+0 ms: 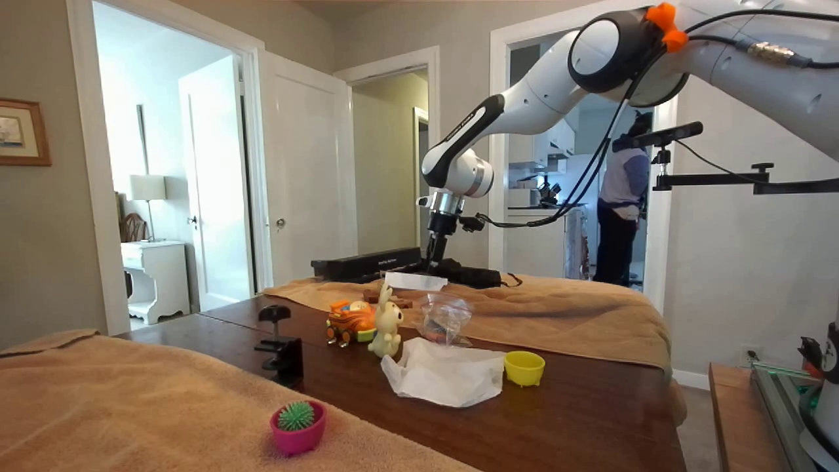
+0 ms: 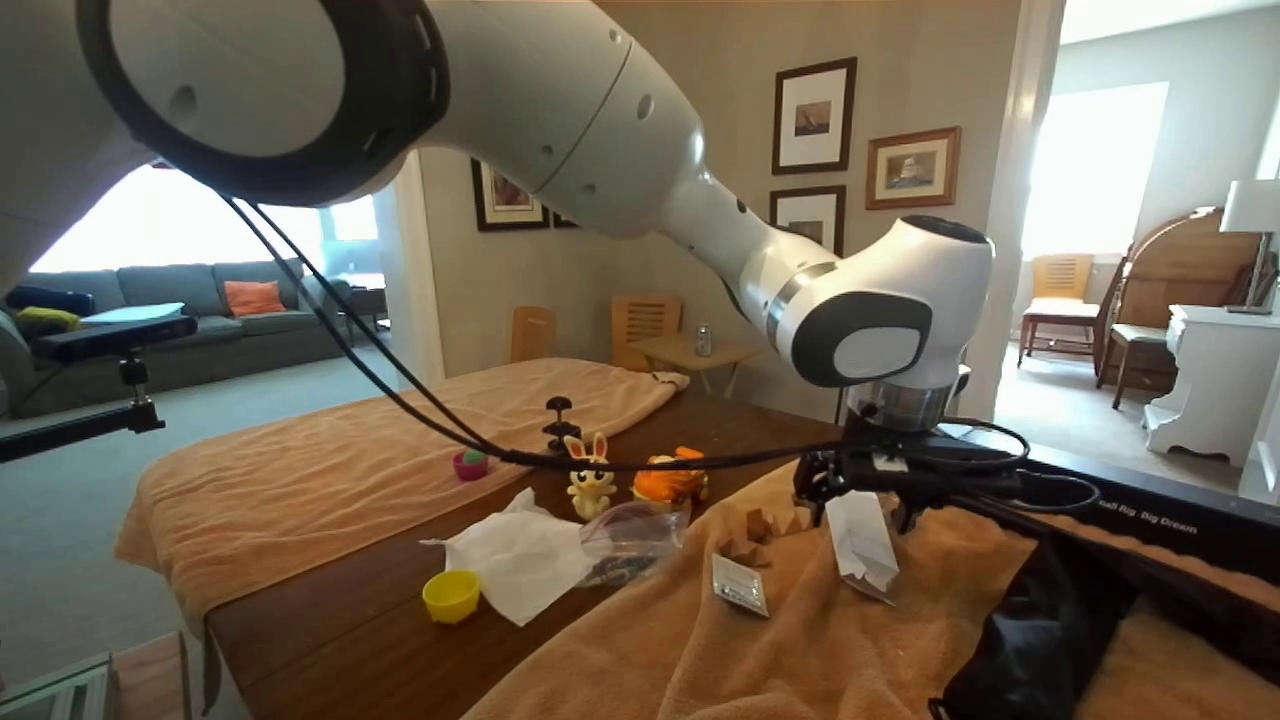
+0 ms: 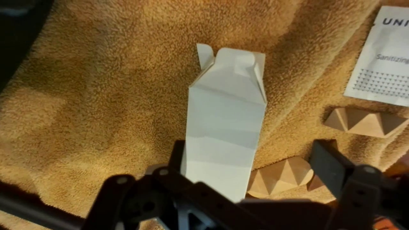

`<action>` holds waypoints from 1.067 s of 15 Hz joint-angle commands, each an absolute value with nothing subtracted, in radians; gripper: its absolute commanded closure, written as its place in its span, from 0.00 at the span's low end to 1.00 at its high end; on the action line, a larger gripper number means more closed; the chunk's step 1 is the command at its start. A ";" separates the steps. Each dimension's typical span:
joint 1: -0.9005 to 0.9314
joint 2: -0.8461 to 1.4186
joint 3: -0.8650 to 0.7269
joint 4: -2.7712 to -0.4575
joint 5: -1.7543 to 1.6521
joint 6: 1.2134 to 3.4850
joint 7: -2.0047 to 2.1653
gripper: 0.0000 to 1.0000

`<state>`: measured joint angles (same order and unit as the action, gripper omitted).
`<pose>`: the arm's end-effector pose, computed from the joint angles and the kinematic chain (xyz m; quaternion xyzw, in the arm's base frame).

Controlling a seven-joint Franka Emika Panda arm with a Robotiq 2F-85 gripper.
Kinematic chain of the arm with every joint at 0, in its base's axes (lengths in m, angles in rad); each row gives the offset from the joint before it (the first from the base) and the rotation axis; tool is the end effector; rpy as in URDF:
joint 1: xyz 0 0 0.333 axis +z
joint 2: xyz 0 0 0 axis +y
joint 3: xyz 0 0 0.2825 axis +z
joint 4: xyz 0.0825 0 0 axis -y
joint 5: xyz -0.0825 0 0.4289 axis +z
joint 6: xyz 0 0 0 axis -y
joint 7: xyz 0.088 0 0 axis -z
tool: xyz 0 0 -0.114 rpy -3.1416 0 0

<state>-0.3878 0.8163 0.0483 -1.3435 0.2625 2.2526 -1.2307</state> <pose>0.7208 -0.2526 0.1931 -0.9283 -0.3481 -0.1190 0.0542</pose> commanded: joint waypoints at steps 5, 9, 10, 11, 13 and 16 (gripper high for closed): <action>-0.389 0.861 0.039 -1.277 0.226 2.231 -1.235 0.00; -0.391 0.890 0.043 -1.229 0.231 2.232 -1.233 0.00; -0.391 0.899 0.045 -1.217 0.232 2.230 -1.233 0.00; -0.391 0.906 0.047 -1.207 0.233 2.229 -1.234 0.00; -0.389 0.924 0.050 -1.189 0.232 2.229 -1.232 0.00; -0.387 0.947 0.053 -1.167 0.232 2.227 -1.230 0.00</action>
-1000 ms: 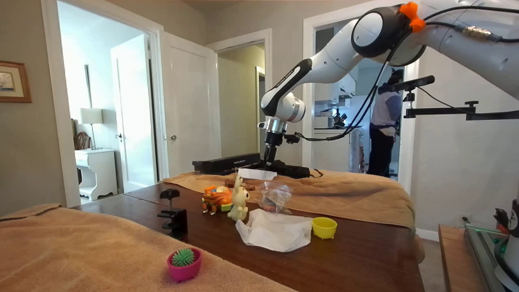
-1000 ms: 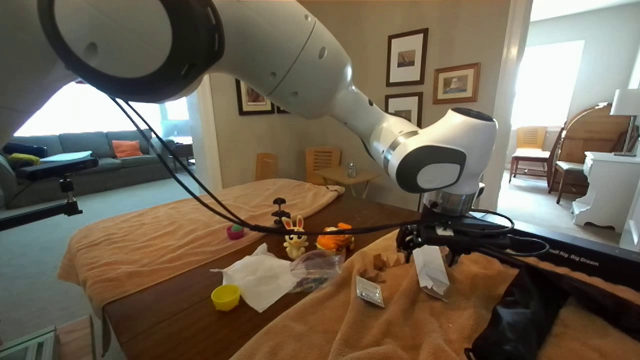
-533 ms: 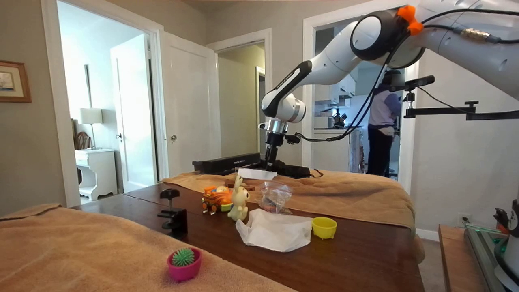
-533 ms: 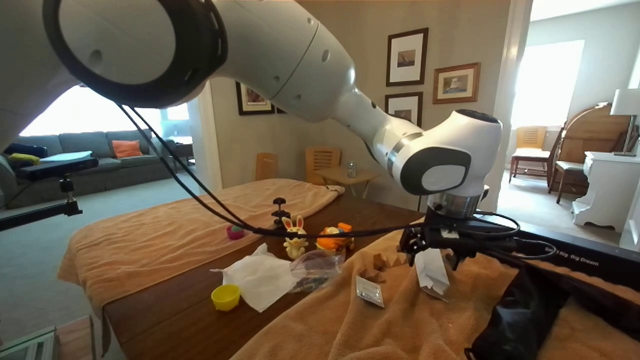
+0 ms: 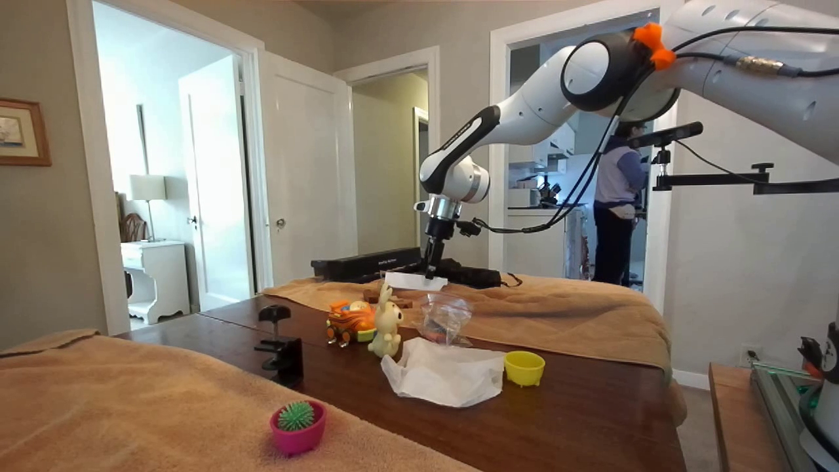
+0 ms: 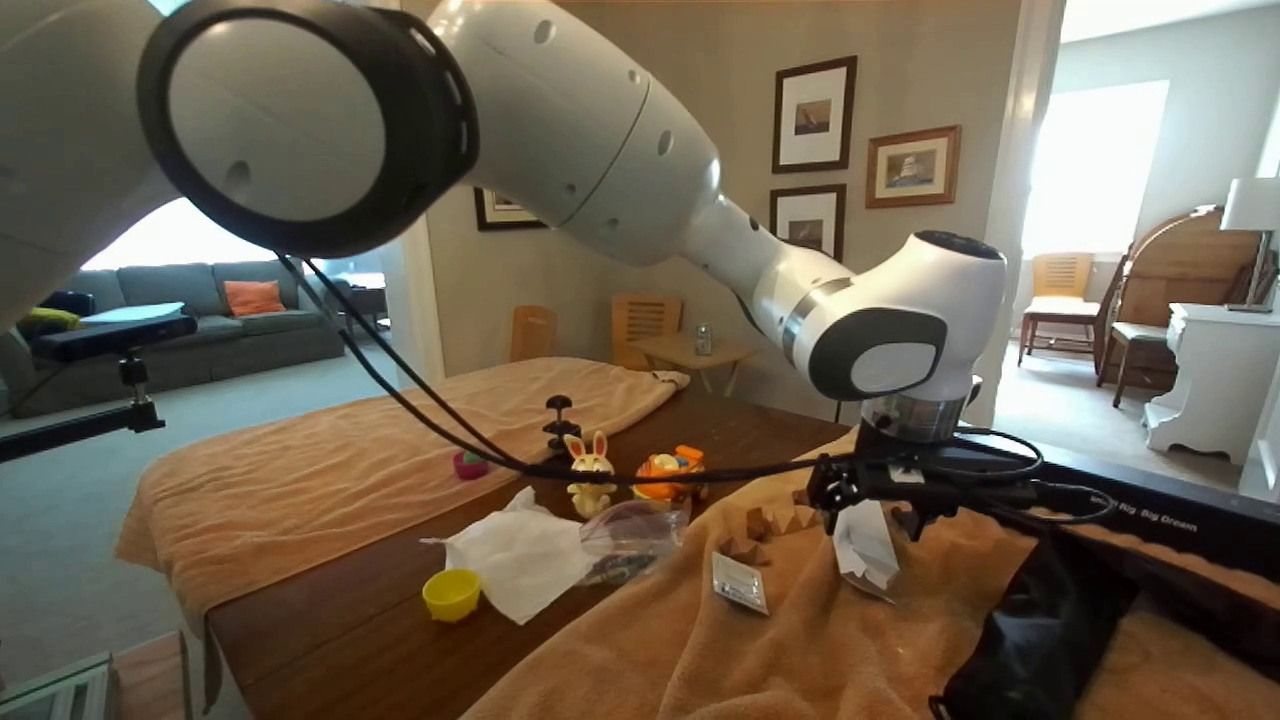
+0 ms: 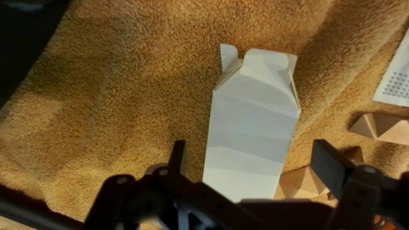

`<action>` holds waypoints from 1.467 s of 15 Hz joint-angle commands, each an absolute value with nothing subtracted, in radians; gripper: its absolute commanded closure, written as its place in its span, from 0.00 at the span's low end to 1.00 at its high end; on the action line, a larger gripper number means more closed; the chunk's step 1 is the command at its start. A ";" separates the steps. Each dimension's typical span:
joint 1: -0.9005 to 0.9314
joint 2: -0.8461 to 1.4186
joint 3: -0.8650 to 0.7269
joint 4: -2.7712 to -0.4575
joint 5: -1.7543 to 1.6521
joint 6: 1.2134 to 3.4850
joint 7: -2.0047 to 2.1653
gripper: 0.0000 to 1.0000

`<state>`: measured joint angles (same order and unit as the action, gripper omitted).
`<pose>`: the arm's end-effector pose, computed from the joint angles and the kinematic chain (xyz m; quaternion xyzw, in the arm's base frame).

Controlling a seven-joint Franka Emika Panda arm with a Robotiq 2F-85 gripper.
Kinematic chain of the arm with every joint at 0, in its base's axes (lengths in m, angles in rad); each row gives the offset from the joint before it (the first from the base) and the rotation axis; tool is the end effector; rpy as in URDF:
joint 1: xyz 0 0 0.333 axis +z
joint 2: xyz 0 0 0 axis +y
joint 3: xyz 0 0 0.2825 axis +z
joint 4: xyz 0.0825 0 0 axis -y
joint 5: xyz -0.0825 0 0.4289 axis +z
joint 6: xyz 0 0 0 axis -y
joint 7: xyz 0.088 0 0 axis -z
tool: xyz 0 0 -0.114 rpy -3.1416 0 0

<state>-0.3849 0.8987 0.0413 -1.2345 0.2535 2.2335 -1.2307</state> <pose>0.7341 -0.2608 0.1825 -0.9275 -0.3508 -0.1194 0.0488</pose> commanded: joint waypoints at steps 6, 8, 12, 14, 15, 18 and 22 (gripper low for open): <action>-0.382 0.973 0.055 -1.138 0.224 2.215 -1.226 0.41; -0.381 0.974 0.054 -1.135 0.222 2.212 -1.226 0.56; -0.381 0.971 0.053 -1.136 0.220 2.210 -1.229 0.82; -0.381 0.952 0.061 -1.148 0.222 2.211 -1.242 0.97; -0.384 0.933 0.071 -1.162 0.227 2.206 -1.256 1.00; -0.383 0.869 0.104 -1.214 0.237 2.195 -1.315 1.00; -0.384 0.771 0.161 -1.279 0.263 2.097 -1.417 1.00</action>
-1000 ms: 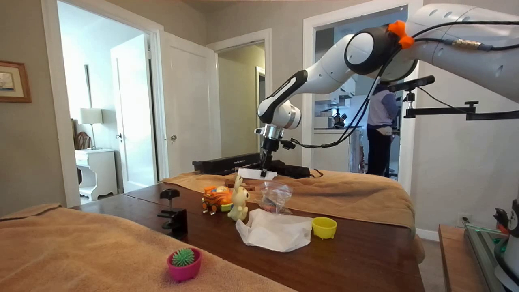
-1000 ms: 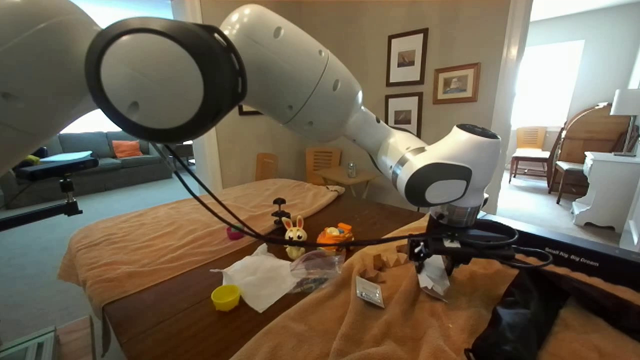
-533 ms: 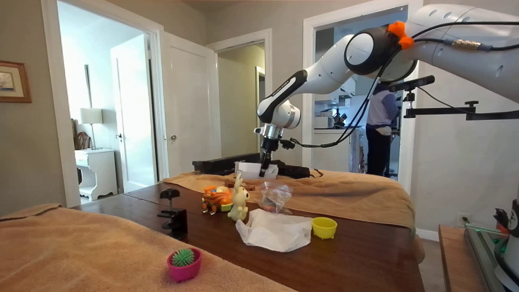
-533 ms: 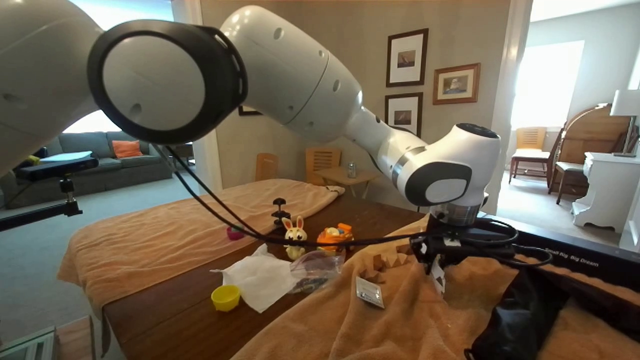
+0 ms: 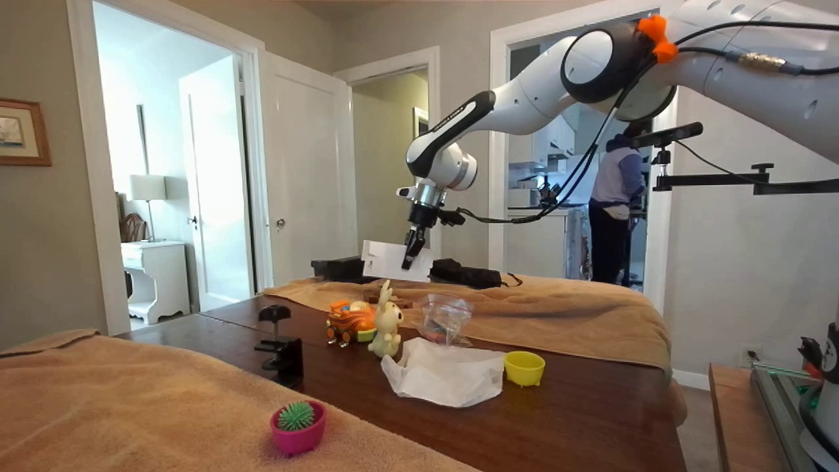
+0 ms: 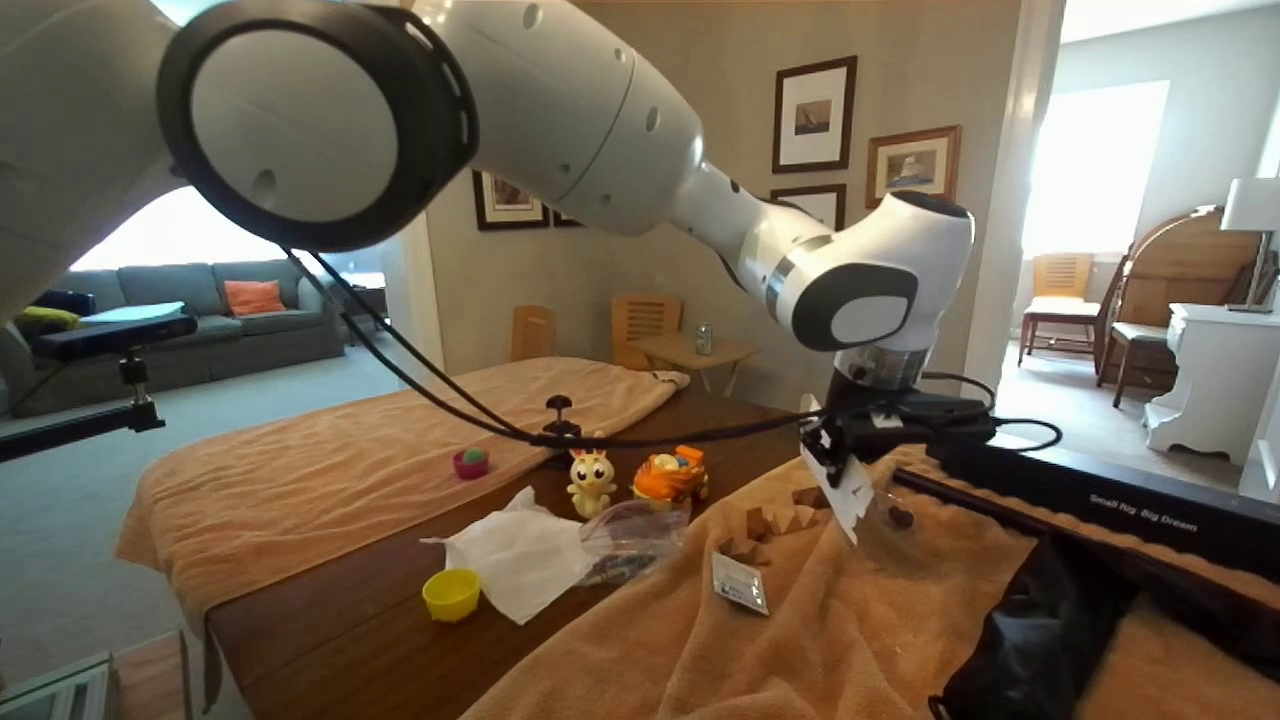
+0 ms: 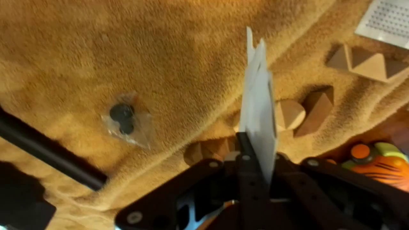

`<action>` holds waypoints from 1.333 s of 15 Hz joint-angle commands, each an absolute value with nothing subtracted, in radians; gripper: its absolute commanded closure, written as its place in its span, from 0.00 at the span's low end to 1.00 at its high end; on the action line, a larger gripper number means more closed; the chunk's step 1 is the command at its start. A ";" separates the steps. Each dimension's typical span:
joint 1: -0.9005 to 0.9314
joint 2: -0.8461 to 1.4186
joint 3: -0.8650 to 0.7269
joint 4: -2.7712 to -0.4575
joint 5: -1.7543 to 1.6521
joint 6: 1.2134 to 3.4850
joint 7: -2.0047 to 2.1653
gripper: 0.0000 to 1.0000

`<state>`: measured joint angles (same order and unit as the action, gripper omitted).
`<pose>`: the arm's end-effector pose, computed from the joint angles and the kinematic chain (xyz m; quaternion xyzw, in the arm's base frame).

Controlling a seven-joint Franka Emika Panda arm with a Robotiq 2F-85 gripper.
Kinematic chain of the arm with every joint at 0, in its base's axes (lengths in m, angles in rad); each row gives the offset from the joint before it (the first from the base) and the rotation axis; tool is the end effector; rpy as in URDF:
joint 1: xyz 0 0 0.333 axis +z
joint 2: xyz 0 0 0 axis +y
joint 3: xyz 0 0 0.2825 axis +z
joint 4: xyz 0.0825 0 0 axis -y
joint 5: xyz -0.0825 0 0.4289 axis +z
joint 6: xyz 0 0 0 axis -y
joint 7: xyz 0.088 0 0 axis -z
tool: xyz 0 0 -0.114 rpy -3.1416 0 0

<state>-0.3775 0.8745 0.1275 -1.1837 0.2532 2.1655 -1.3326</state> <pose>0.7603 -0.2085 0.2251 -0.8880 -0.4291 -0.1495 0.0697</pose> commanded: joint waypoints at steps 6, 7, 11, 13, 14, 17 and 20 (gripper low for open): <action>-0.347 0.621 0.168 -1.402 0.266 1.862 -1.547 1.00; -0.337 0.596 0.161 -1.425 0.260 1.820 -1.569 1.00; -0.304 0.511 0.130 -1.524 0.233 1.661 -1.661 1.00; -0.281 0.479 0.106 -1.573 0.203 1.614 -1.708 1.00; -0.270 0.467 0.094 -1.597 0.187 1.599 -1.724 1.00; -0.237 0.447 0.059 -1.652 0.115 1.562 -1.752 1.00; -0.213 0.437 0.041 -1.703 0.049 1.545 -1.776 1.00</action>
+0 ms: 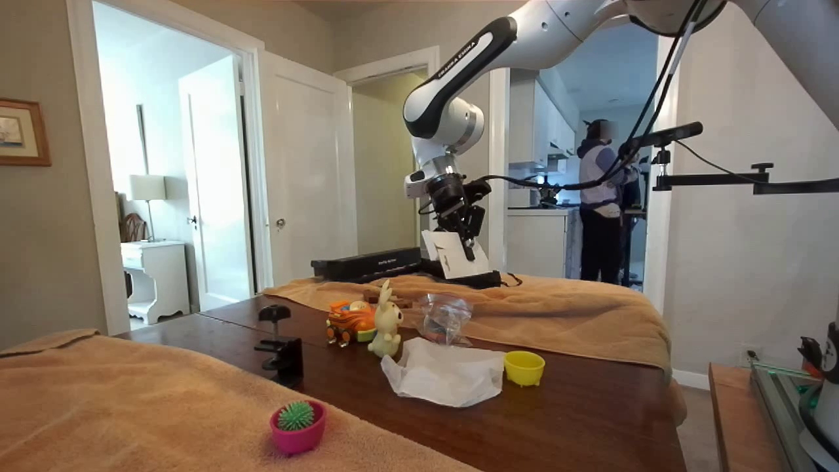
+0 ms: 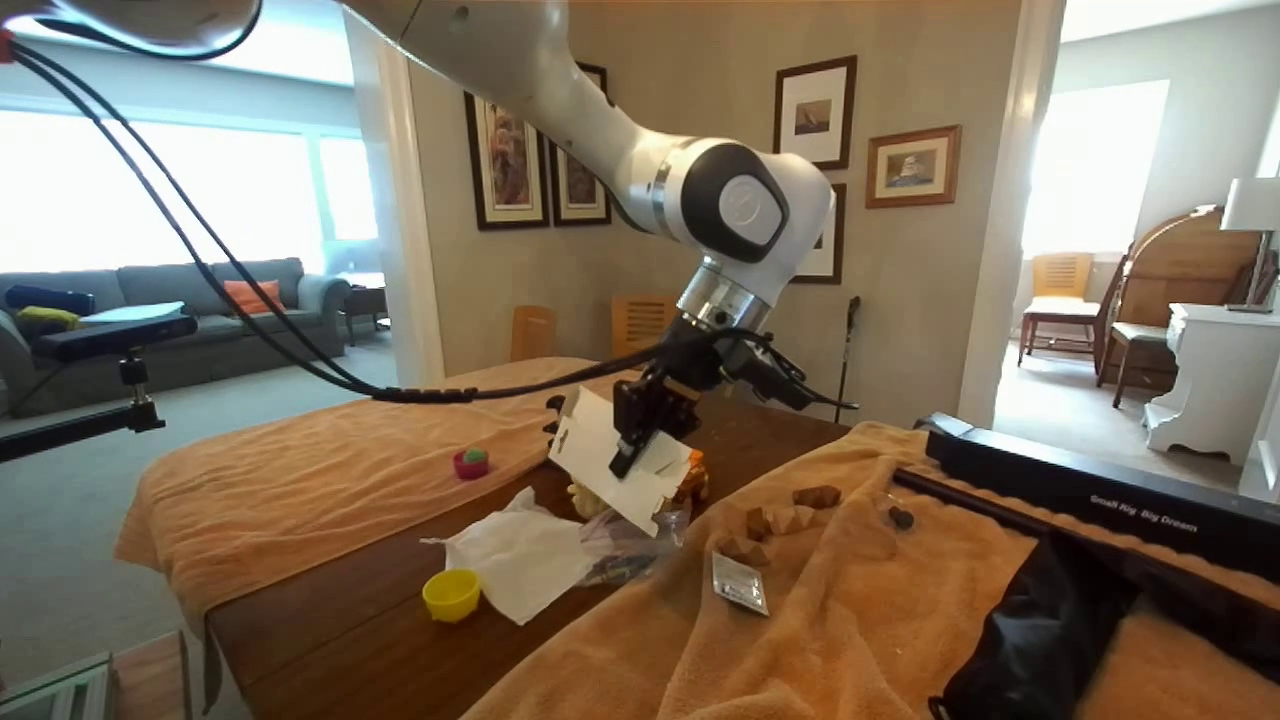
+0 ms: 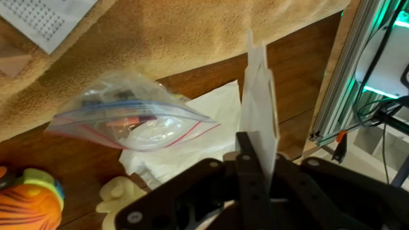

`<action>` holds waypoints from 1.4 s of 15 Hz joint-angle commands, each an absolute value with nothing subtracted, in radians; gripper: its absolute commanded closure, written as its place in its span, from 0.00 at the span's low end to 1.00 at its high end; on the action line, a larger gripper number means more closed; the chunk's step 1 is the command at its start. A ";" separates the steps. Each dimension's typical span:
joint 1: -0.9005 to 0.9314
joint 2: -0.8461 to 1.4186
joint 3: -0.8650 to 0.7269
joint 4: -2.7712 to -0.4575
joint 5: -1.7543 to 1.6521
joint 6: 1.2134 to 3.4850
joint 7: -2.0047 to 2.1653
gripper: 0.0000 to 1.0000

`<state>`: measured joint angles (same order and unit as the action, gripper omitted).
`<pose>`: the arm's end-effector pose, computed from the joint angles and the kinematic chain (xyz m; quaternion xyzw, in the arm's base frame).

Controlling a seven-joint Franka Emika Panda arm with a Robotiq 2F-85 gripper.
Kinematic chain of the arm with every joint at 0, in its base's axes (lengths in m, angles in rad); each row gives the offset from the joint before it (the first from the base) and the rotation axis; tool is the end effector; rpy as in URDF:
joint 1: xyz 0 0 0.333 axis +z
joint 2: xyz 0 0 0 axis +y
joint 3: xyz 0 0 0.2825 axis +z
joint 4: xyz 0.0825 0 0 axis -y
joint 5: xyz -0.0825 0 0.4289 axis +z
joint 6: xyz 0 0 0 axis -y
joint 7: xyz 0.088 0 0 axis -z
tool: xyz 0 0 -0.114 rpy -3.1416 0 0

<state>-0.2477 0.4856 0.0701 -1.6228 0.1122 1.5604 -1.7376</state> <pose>0.6236 -0.1014 0.2541 -0.6925 -0.6653 0.0971 0.2613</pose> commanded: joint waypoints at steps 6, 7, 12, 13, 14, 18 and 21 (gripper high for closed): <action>-0.179 0.459 0.026 -1.756 -0.043 1.512 -1.778 1.00; -0.177 0.461 0.027 -1.761 -0.043 1.501 -1.776 1.00; -0.163 0.467 0.021 -1.785 -0.069 1.471 -1.763 1.00; -0.158 0.465 0.018 -1.796 -0.098 1.511 -1.766 1.00; -0.157 0.469 0.016 -1.799 -0.115 1.531 -1.761 1.00; -0.157 0.474 0.012 -1.823 -0.142 1.607 -1.754 1.00; -0.162 0.473 0.013 -1.854 -0.123 1.686 -1.749 1.00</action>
